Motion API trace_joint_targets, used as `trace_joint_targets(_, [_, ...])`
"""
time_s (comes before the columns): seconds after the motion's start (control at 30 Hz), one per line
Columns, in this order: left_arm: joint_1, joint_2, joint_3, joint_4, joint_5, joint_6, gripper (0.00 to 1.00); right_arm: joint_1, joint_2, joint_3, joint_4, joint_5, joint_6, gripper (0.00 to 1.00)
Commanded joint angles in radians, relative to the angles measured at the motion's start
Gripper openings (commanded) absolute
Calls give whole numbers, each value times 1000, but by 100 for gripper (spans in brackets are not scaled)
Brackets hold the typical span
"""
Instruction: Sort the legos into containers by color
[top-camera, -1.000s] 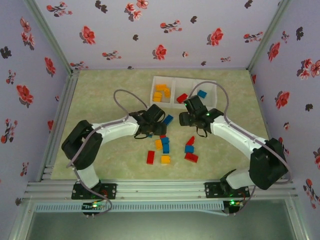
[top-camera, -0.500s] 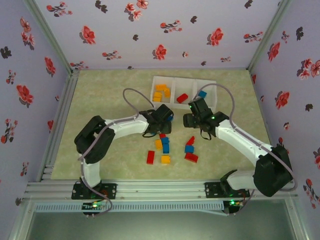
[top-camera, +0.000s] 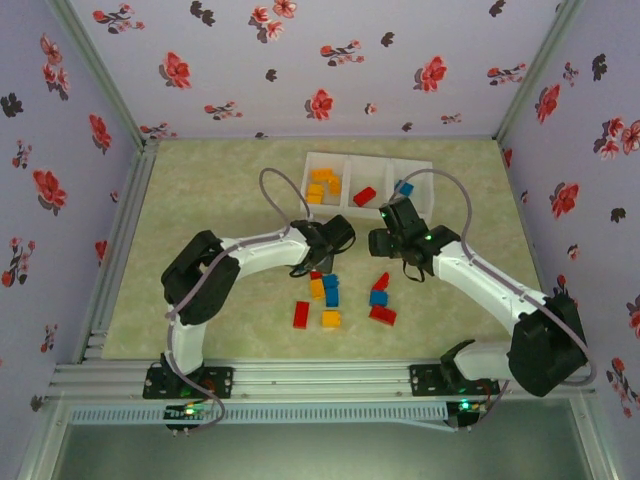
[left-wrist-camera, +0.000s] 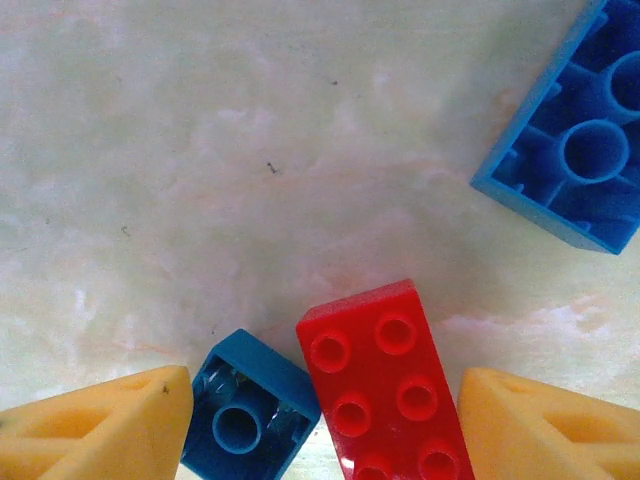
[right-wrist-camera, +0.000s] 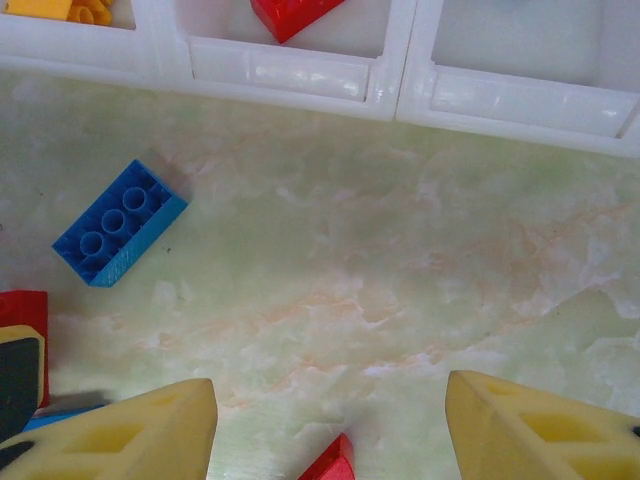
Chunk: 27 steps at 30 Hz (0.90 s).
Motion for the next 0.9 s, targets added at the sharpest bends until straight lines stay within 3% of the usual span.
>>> trace_joint_targets(0.0, [-20, -48, 47, -39, -34, 36, 72, -8, -22, -13, 2, 17, 21, 63])
trace_joint_targets(0.3, [-40, -49, 71, -47, 26, 22, 70, -12, -34, -17, -12, 22, 16, 63])
trace_joint_targets(0.87, [-81, -63, -41, 1, 77, -90, 69, -13, -57, -40, -20, 14, 22, 63])
